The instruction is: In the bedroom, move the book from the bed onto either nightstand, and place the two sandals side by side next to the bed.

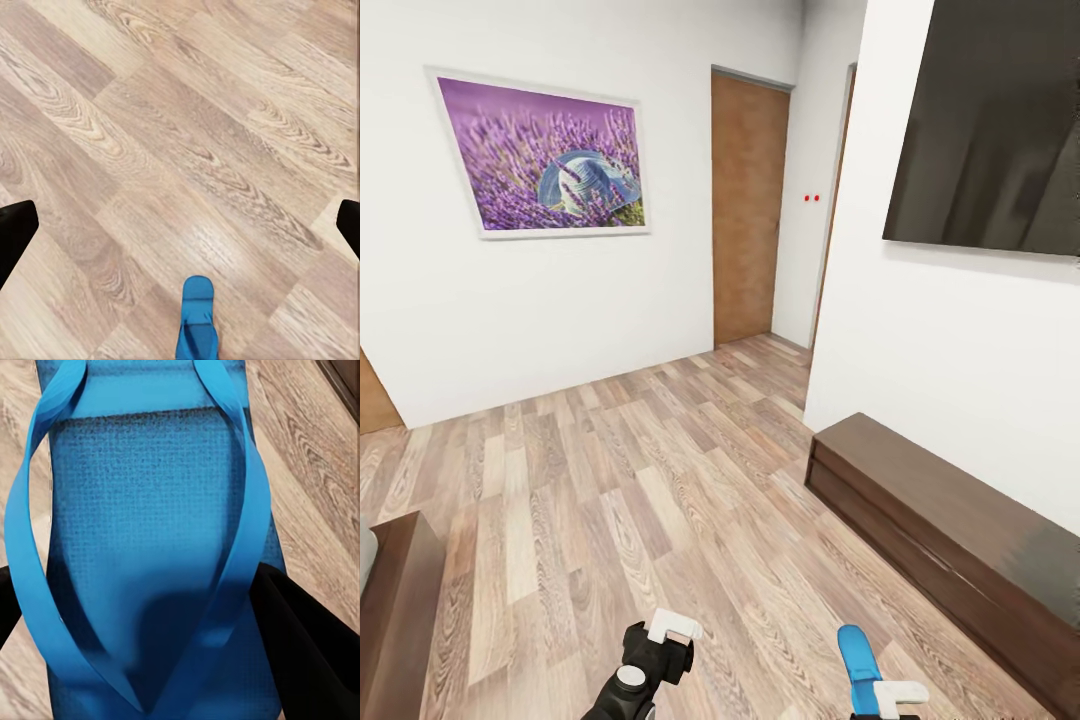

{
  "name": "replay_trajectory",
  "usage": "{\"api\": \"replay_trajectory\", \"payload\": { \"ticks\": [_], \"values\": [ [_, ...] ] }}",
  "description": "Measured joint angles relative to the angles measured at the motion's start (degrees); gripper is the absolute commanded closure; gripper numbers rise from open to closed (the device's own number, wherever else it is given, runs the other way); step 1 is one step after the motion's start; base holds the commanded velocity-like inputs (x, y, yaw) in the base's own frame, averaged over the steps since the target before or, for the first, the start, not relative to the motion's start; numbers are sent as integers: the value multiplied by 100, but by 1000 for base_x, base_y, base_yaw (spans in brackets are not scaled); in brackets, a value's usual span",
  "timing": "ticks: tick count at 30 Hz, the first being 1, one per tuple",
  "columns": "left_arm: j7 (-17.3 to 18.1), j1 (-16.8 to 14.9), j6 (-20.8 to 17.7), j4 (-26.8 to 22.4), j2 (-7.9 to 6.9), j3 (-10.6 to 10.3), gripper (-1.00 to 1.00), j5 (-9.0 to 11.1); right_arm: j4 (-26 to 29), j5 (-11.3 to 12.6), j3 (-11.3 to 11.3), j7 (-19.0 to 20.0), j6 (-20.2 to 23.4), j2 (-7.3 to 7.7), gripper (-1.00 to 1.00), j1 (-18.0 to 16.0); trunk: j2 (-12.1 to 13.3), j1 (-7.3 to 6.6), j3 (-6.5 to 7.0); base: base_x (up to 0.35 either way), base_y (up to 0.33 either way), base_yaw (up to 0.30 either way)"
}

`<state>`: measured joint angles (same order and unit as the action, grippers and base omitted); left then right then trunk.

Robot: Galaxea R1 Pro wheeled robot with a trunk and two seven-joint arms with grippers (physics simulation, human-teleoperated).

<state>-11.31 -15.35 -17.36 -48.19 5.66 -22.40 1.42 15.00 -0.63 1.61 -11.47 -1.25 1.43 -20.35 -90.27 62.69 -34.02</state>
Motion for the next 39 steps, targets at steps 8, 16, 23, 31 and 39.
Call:
{"api": "replay_trajectory", "payload": {
  "ticks": [8,16,23,31,39],
  "values": [
    [2,1,0,-3,0,1,-100,0,-1,7,3,0,-1,0,100,-1,0,0,0,0,2,-43],
    [2,0,0,2,0,0,-100,0,0,8,3,-1,0,3,100,0,0,0,0,0,0,-93],
    [2,0,0,3,0,-1,-100,-4,1,5,4,0,0,2,100,0,0,0,4,0,0,-243],
    [1,1,0,0,0,1,-100,-7,-1,3,3,0,-1,-2,100,-1,0,0,10,0,0,-103],
    [0,1,0,-5,0,1,-100,-3,-1,3,3,0,-1,-3,100,-1,0,0,10,0,0,-9]
  ]
}}
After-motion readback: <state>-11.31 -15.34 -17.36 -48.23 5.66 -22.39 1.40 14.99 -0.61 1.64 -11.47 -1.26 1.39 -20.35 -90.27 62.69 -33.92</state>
